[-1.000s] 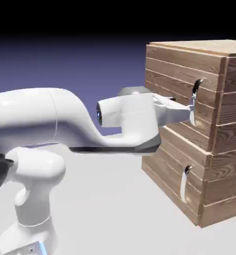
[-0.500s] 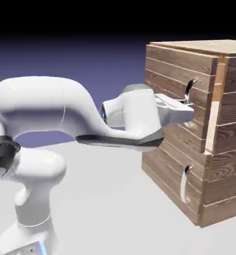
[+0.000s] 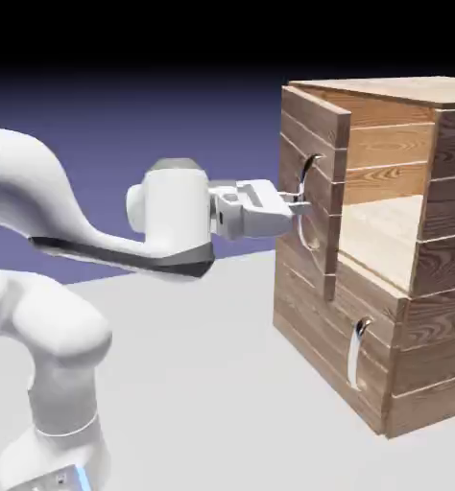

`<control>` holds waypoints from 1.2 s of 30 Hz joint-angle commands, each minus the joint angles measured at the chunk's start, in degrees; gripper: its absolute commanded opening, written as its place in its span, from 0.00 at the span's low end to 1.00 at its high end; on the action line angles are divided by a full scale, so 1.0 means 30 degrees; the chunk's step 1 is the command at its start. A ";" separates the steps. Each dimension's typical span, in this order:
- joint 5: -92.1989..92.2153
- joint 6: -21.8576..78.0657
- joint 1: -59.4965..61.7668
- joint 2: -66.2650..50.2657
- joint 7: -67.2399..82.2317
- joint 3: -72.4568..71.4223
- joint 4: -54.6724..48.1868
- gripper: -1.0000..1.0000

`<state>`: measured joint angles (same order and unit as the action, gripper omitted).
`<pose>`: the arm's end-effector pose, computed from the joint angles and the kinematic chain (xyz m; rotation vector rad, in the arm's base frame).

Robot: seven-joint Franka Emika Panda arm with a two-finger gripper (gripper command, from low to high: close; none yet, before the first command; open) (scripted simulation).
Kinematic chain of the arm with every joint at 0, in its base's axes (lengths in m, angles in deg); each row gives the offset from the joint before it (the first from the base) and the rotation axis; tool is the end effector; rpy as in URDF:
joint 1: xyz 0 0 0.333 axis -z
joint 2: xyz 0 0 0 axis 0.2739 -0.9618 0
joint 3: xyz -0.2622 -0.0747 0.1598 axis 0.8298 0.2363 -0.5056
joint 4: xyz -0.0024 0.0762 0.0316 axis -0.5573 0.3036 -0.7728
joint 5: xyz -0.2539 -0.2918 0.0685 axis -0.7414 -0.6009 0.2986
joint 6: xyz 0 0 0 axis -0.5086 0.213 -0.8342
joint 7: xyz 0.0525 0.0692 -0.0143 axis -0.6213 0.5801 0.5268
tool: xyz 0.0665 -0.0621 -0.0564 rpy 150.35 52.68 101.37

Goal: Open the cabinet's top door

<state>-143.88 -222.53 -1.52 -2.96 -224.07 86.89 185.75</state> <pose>0.3129 -0.0214 0.4960 -1.7169 1.0567 -1.9644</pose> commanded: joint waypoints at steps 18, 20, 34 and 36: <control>1.4063 0.3294 0.3094 0.5974 0.5690 -0.9635 0.4210 0.00; 1.5723 0.4207 0.2694 0.6489 0.6336 -1.0688 0.4426 0.00; 2.6630 1.3057 0.0123 0.5800 0.7936 -1.9927 0.2494 0.00; 2.7929 1.4424 0.0345 0.5136 0.7841 -2.1311 0.1616 0.00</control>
<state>-60.15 -179.33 -0.48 12.46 -200.56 22.97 190.59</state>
